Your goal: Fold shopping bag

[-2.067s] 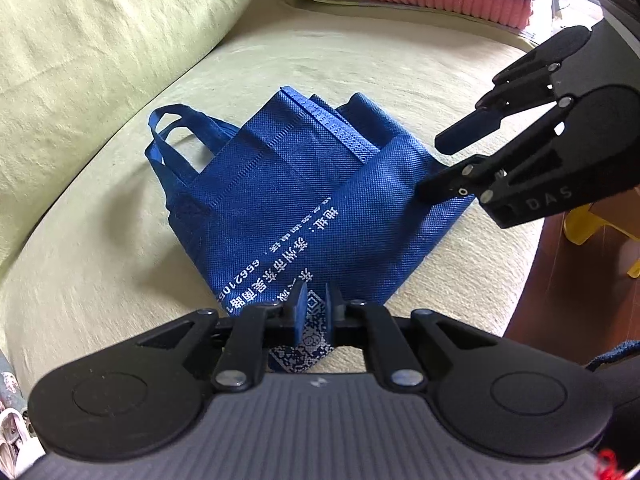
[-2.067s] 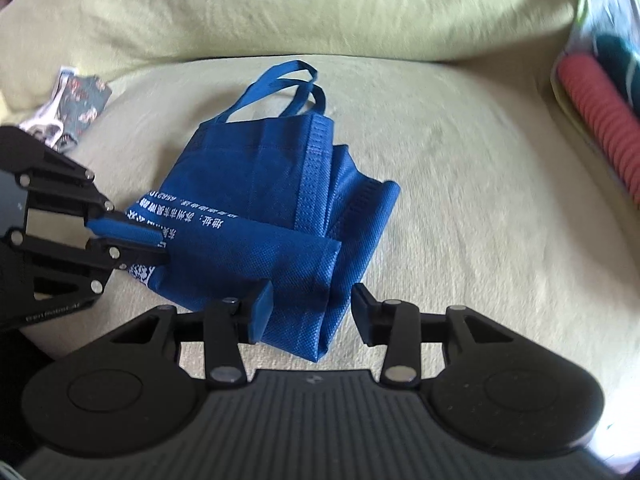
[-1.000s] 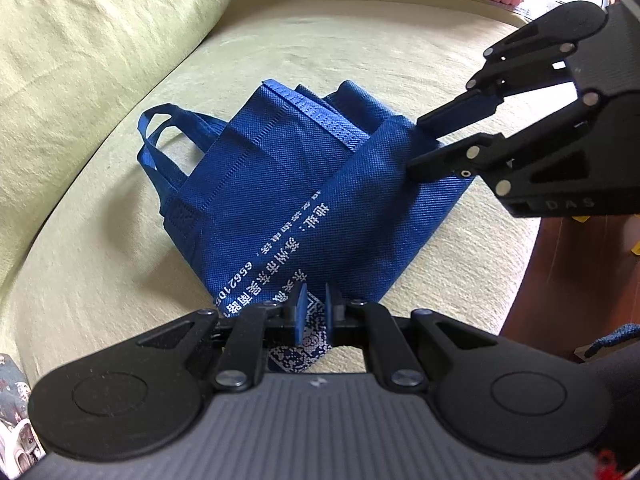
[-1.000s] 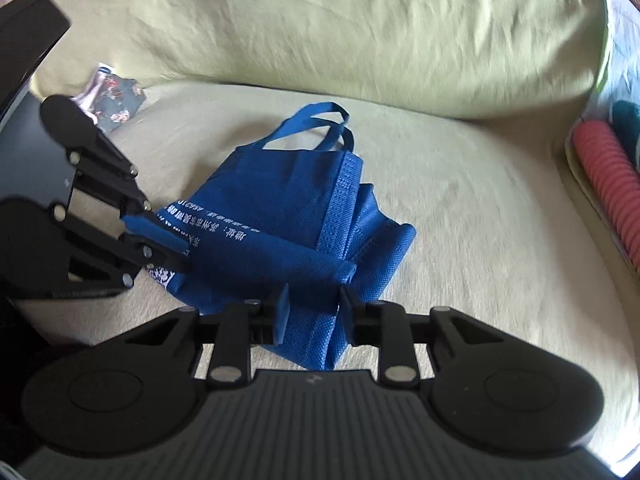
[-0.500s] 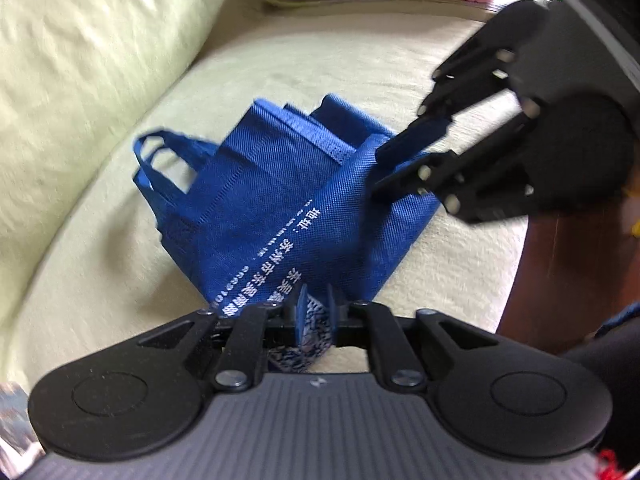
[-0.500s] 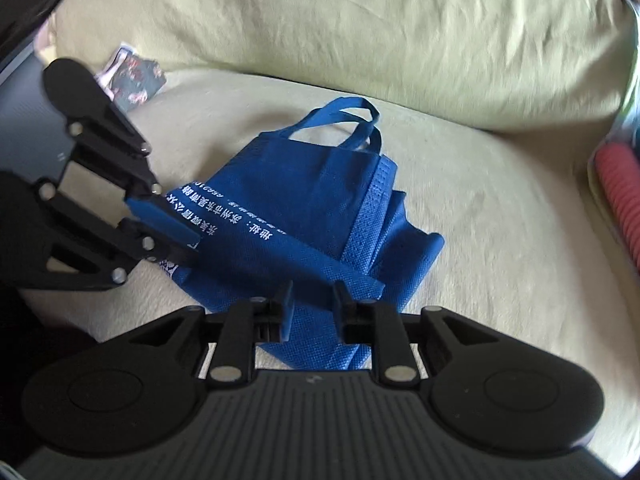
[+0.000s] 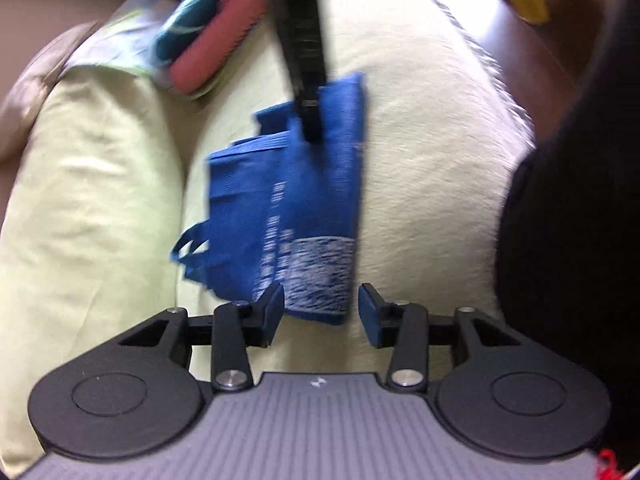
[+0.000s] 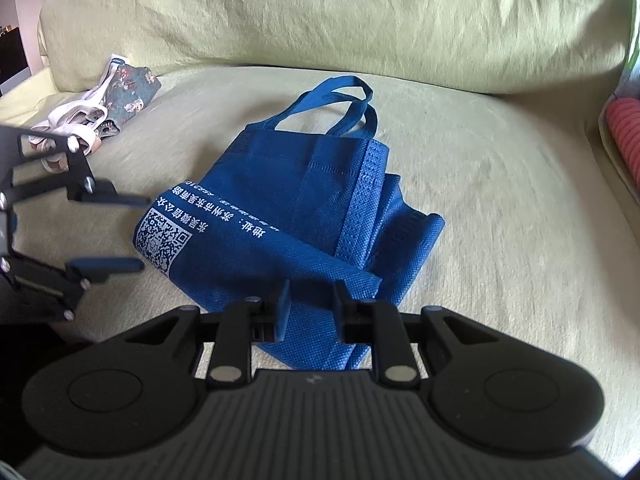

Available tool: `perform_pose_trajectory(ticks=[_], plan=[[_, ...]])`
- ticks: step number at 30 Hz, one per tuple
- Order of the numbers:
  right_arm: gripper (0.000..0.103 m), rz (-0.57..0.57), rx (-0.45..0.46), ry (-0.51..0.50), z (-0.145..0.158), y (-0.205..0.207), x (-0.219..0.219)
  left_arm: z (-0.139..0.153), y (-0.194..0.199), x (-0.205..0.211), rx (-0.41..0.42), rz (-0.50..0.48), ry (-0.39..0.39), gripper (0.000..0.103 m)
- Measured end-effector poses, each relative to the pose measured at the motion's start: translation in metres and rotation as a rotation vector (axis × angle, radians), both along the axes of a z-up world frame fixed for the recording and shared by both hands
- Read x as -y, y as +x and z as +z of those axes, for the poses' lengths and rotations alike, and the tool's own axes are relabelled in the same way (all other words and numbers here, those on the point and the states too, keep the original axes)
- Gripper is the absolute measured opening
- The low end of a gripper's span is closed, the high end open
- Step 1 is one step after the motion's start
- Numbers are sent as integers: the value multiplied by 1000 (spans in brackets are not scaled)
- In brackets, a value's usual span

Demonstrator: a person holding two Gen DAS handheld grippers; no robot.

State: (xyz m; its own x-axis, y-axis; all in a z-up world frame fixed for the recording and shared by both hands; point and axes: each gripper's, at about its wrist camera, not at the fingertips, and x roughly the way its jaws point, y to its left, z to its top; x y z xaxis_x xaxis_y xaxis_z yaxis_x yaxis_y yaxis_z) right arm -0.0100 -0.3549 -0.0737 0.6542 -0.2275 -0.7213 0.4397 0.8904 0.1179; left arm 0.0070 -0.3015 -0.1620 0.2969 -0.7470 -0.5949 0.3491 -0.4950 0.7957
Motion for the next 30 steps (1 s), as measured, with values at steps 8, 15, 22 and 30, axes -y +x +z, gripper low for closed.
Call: perform_pose_trajectory(ticks=[8, 15, 22, 30], plan=[[18, 20, 4, 13, 1, -4, 4, -13, 15, 15, 47, -98, -36, 53], [18, 38, 23, 42, -2, -5, 9, -1, 29, 30, -57, -115, 16, 58], [20, 34, 42, 49, -3, -10, 9, -7, 19, 22, 85, -174, 4, 45], [24, 65, 40, 5, -3, -13, 6, -5, 26, 29, -24, -112, 73, 38]])
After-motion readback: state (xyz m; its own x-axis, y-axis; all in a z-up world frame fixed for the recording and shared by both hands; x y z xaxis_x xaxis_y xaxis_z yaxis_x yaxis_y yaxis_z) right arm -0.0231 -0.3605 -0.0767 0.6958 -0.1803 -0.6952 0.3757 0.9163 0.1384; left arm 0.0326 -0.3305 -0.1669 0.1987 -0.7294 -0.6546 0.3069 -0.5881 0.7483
